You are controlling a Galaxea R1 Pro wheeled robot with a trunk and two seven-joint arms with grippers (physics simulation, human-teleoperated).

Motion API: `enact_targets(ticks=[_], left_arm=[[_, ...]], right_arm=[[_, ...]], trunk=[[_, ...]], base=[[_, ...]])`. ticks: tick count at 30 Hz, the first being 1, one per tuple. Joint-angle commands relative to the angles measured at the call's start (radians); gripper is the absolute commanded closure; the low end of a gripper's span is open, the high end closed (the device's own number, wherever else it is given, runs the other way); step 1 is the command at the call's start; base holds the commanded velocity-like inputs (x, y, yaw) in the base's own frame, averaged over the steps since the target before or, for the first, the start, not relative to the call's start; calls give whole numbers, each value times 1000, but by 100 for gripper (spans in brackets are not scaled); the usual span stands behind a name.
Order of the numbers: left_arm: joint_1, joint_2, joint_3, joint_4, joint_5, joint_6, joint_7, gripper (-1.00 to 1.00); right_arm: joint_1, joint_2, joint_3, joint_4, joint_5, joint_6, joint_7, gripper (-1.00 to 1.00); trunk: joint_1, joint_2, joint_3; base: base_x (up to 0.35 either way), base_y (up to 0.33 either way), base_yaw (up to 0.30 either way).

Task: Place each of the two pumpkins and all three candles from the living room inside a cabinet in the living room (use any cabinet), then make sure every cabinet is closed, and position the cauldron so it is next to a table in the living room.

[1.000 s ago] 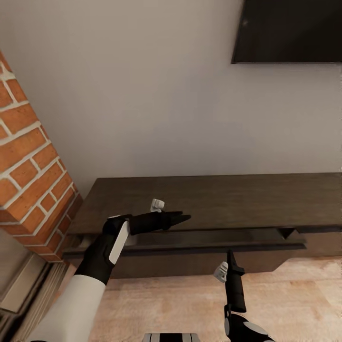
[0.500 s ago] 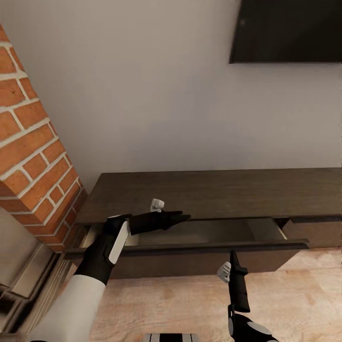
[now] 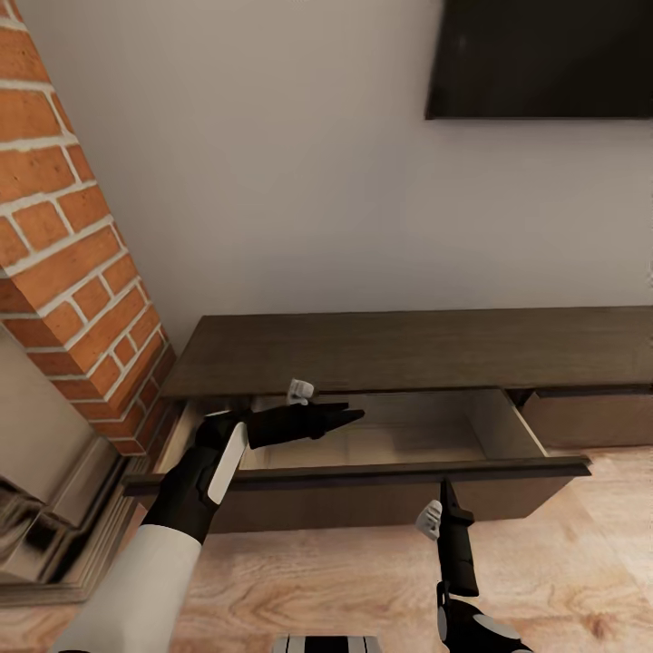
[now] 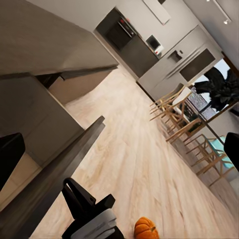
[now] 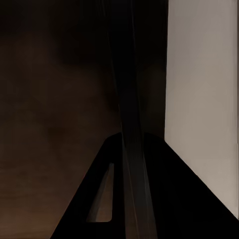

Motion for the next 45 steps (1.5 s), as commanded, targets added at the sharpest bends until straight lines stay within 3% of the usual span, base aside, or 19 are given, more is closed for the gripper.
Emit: enact_targets(ticks=[1, 45], left_arm=[[0, 0, 0, 0, 0, 0, 0, -100], [1, 0, 1, 1, 1, 0, 0, -100]], right_arm=[[2, 27, 49, 2, 4, 1, 47, 100], [2, 27, 52, 2, 5, 1, 46, 100]], trunk=[[0, 0, 0], [0, 0, 0]], base=[[-280, 0, 0], [-68, 8, 0]])
